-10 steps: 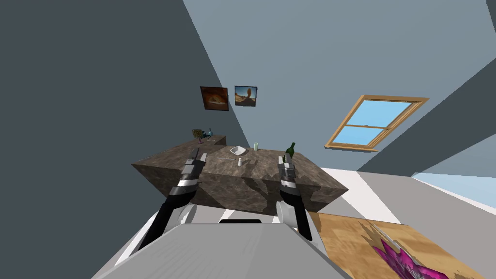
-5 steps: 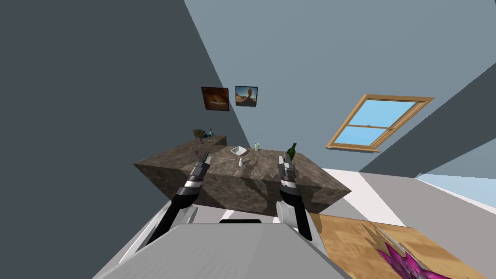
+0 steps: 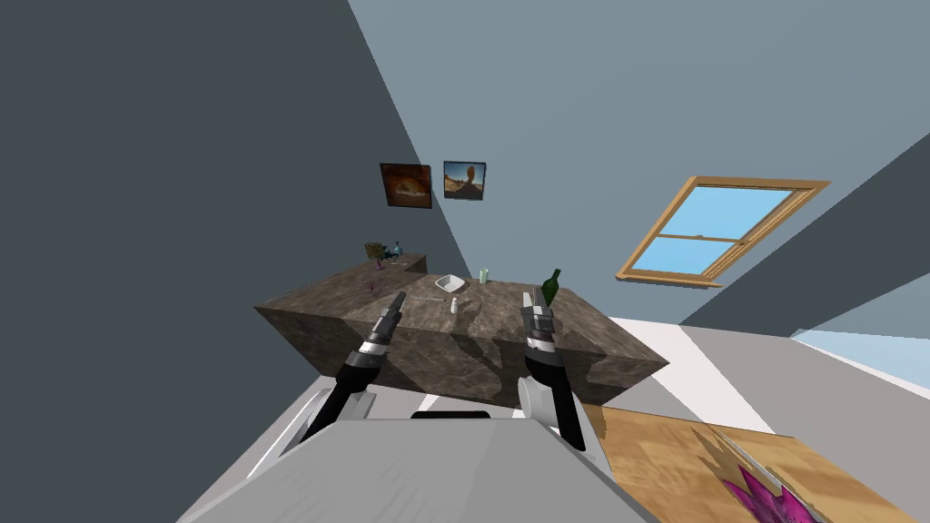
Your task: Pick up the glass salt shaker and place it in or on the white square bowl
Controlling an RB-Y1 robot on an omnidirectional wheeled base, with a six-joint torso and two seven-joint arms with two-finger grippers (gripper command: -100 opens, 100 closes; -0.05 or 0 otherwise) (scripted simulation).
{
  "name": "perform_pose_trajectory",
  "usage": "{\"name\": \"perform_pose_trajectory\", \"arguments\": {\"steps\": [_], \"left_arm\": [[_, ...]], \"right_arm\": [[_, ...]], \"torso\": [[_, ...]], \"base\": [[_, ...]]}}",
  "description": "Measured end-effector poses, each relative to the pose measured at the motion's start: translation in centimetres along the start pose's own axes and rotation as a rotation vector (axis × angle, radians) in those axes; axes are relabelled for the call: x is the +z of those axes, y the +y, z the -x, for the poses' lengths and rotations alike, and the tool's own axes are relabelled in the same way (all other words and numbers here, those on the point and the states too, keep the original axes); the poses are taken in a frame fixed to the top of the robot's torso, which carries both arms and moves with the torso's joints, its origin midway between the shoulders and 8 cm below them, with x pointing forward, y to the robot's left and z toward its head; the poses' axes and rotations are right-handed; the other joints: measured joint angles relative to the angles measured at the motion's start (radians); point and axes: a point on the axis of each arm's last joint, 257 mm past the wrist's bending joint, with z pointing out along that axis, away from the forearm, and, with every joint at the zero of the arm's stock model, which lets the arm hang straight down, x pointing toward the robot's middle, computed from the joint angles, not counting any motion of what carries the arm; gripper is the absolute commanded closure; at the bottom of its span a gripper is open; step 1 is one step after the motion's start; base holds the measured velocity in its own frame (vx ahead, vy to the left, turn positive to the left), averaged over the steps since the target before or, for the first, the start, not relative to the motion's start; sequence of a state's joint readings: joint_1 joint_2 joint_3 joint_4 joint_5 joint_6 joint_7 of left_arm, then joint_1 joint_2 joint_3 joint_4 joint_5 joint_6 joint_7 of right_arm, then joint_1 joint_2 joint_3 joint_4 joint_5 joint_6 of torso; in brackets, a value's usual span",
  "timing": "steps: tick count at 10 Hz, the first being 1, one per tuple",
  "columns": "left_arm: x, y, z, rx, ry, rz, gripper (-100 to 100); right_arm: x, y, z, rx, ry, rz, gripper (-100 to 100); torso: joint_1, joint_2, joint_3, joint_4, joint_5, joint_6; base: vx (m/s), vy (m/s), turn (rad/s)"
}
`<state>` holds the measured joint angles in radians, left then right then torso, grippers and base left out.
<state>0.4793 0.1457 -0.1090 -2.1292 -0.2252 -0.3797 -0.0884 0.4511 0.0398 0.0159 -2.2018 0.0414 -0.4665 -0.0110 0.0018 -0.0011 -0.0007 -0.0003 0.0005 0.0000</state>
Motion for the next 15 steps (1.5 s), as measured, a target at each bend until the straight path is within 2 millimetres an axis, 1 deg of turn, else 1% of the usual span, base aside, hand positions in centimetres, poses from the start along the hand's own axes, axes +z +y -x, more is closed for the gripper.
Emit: {"name": "perform_pose_trajectory", "arguments": {"steps": [3, 7, 9, 10, 12, 13, 15], "left_arm": [[-0.6, 1.9, -2.4, 0.056, 0.059, 0.034, -100], [-1.3, 5.0, -7.3, 0.154, 0.156, 0.081, -100], [-1.5, 6.0, -8.9, 0.214, 0.205, 0.097, -100], [-1.6, 6.9, -10.2, 0.244, 0.230, 0.107, -100], [-2.2, 8.5, -11.8, 0.316, 0.282, 0.116, -100], [-2.0, 9.2, -12.2, 0.355, 0.307, 0.117, -100], [-2.3, 10.3, -13.3, 0.411, 0.344, 0.122, -100]], "right_arm": [[0.0, 0.0, 0.0, 0.000, 0.000, 0.000, 0], [0.0, 0.0, 0.0, 0.000, 0.000, 0.000, 0], [0.0, 0.0, 0.0, 0.000, 0.000, 0.000, 0], [0.0, 0.0, 0.0, 0.000, 0.000, 0.000, 0], [0.0, 0.0, 0.0, 0.000, 0.000, 0.000, 0], [0.0, 0.0, 0.0, 0.000, 0.000, 0.000, 0], [0.0, 0.0, 0.0, 0.000, 0.000, 0.000, 0]], "torso": [[0.000, 0.000, 0.000, 0.000, 0.000, 0.000], [-0.001, 0.000, 0.000, 0.000, 0.000, 0.000], [-0.002, 0.000, 0.000, 0.000, -0.001, 0.000], [-0.003, 0.000, 0.000, 0.000, -0.001, 0.000], [-0.004, 0.000, 0.000, 0.000, -0.001, 0.000], [-0.004, 0.000, 0.000, 0.000, -0.001, 0.000], [-0.004, 0.001, 0.000, 0.000, -0.001, 0.000]], "base": [[0.020, 0.027, 0.015], [0.021, 0.009, -0.001], [0.018, -0.007, -0.016], [0.014, -0.019, -0.025], [0.011, -0.032, -0.038], [0.005, -0.048, -0.044], [0.002, -0.032, -0.023]]}}
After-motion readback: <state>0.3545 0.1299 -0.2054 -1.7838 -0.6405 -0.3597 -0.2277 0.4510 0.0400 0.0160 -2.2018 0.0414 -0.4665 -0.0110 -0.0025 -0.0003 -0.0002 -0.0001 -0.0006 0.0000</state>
